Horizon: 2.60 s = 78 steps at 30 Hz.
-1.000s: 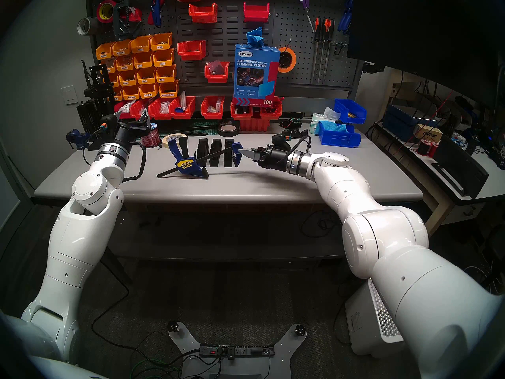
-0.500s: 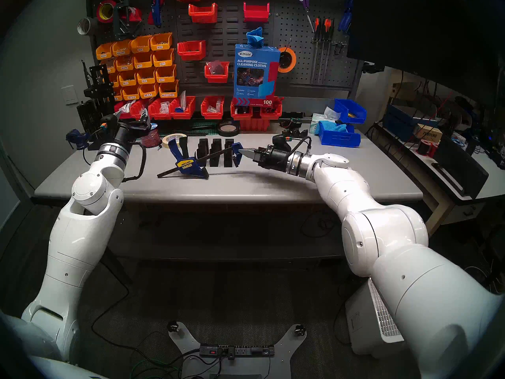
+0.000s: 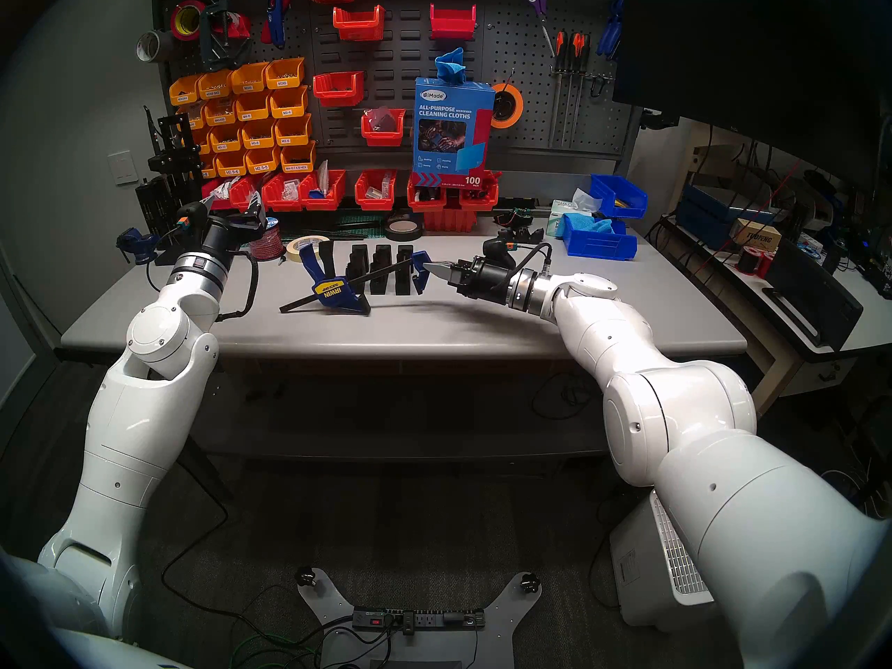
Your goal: Clamp the two 3D printed pieces together with the clamp
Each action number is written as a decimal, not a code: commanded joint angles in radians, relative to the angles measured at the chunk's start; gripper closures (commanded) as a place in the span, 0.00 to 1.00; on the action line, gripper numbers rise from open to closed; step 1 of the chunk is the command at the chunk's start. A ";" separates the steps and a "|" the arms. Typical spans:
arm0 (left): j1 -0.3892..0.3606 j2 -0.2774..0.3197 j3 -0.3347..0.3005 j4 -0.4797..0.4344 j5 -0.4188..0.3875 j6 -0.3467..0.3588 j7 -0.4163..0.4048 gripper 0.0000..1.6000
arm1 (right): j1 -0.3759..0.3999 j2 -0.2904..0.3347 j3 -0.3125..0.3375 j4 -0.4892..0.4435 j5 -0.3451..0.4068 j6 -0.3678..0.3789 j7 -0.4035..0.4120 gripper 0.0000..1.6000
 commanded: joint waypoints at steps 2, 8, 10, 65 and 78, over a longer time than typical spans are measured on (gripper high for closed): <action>-0.032 0.001 -0.009 -0.028 0.000 -0.011 0.000 0.00 | 0.052 0.001 0.012 -0.014 0.010 -0.006 0.000 1.00; -0.032 0.001 -0.009 -0.028 0.000 -0.011 0.000 0.00 | 0.055 0.000 0.014 -0.008 0.008 -0.009 0.001 1.00; -0.032 0.001 -0.009 -0.028 0.000 -0.011 0.000 0.00 | 0.056 0.000 0.014 -0.006 0.008 -0.010 0.001 1.00; -0.021 -0.209 -0.019 -0.222 -0.299 0.265 0.180 0.00 | 0.071 -0.003 0.017 0.023 0.004 -0.024 0.009 1.00; 0.039 -0.216 -0.018 -0.236 -0.347 0.274 0.134 0.00 | 0.075 -0.004 0.017 0.031 0.002 -0.028 0.012 1.00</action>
